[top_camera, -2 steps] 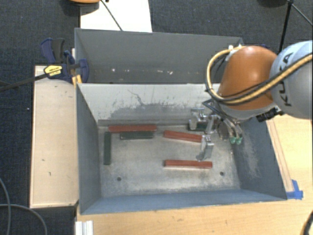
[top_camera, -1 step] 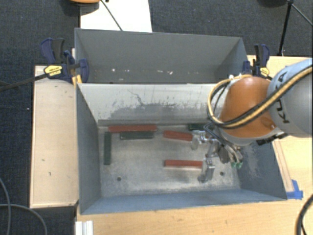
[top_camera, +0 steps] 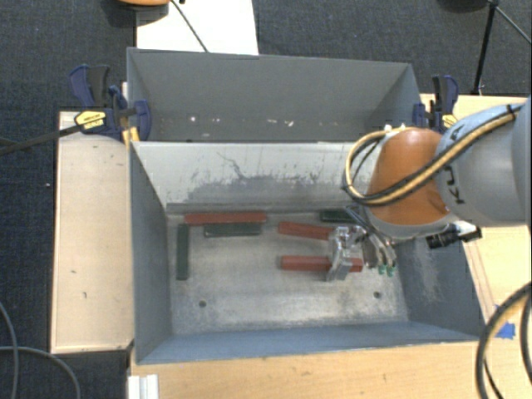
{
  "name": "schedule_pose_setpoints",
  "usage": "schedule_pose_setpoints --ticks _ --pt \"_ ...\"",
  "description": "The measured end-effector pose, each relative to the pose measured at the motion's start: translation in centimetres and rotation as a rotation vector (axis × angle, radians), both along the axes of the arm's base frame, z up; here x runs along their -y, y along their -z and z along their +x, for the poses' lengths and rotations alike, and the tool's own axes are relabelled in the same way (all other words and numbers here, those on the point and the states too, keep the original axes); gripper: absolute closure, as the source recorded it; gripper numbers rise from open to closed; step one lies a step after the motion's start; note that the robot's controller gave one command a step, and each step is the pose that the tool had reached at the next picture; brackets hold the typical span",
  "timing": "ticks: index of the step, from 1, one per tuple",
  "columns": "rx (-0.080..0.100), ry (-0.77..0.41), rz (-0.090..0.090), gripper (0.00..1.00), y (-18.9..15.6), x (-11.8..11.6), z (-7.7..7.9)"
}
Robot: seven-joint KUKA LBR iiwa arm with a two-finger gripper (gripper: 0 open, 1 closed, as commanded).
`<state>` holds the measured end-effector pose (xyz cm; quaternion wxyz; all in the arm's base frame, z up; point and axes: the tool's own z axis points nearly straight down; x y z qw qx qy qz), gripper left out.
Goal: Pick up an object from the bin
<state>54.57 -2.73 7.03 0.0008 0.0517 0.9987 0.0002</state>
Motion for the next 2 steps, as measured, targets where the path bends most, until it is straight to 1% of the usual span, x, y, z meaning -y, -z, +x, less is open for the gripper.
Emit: schedule_pose_setpoints --ticks 1,2 --pt "0.0 0.0 0.0 1.0 0.0 0.0 0.0" --pt "-0.003 0.055 0.0 1.0 -19.5 2.9 -2.2"
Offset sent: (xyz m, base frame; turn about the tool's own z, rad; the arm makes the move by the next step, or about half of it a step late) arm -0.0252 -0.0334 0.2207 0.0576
